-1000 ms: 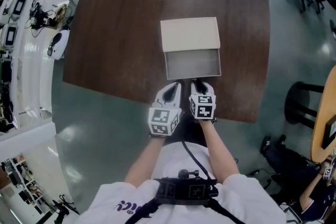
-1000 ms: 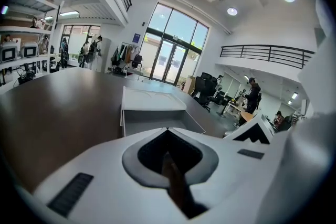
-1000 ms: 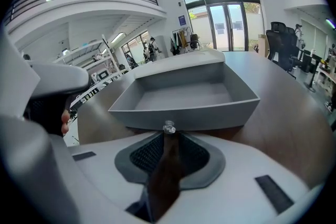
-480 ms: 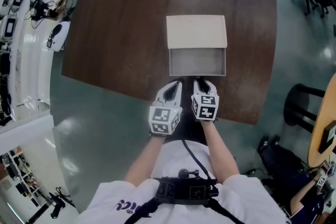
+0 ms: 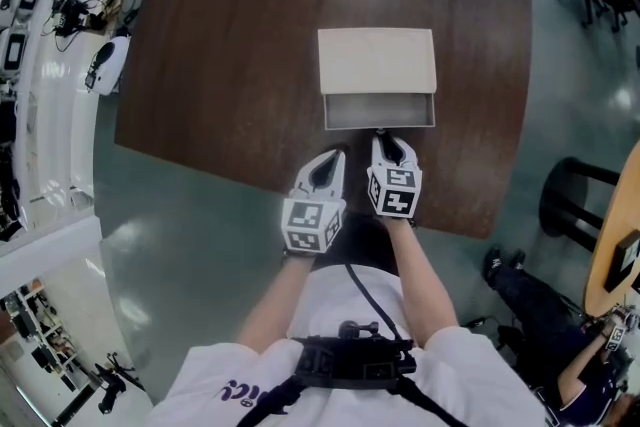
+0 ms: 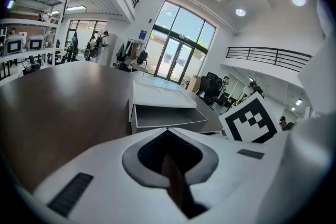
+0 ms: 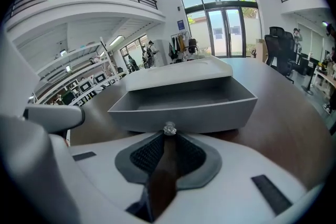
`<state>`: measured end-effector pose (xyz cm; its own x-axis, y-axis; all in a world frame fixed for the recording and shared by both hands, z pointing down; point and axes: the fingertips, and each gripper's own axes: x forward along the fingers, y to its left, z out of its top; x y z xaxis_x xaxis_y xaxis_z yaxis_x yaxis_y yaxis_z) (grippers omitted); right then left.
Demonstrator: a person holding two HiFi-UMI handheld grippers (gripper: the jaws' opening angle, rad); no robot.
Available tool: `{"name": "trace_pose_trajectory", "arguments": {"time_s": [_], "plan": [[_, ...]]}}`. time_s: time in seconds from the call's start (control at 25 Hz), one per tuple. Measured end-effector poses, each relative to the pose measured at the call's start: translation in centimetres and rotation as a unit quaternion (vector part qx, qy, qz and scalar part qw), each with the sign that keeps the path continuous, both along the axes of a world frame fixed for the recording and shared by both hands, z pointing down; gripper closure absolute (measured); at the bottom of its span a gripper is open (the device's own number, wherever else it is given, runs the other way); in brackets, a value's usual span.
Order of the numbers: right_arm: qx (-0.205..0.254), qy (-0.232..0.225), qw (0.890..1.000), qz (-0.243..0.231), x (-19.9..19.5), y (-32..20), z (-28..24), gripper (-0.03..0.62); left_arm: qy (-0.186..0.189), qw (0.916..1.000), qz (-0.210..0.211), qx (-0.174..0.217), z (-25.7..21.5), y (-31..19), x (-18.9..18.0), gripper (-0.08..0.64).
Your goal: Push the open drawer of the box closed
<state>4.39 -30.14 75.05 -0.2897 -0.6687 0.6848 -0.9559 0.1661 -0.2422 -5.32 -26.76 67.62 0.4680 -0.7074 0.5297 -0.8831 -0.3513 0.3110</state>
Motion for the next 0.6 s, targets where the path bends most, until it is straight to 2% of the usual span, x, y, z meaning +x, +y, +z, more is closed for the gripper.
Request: {"name": "trace_pose_trajectory", "arguments": {"time_s": [0.6], "plan": [[0.007, 0.003, 1.000, -0.001, 0.0, -7.1, 0.2, 0.523, 0.003, 0.9998, 0.005, -0.018, 1.5, -4.8, 0.3, 0.549]]}}
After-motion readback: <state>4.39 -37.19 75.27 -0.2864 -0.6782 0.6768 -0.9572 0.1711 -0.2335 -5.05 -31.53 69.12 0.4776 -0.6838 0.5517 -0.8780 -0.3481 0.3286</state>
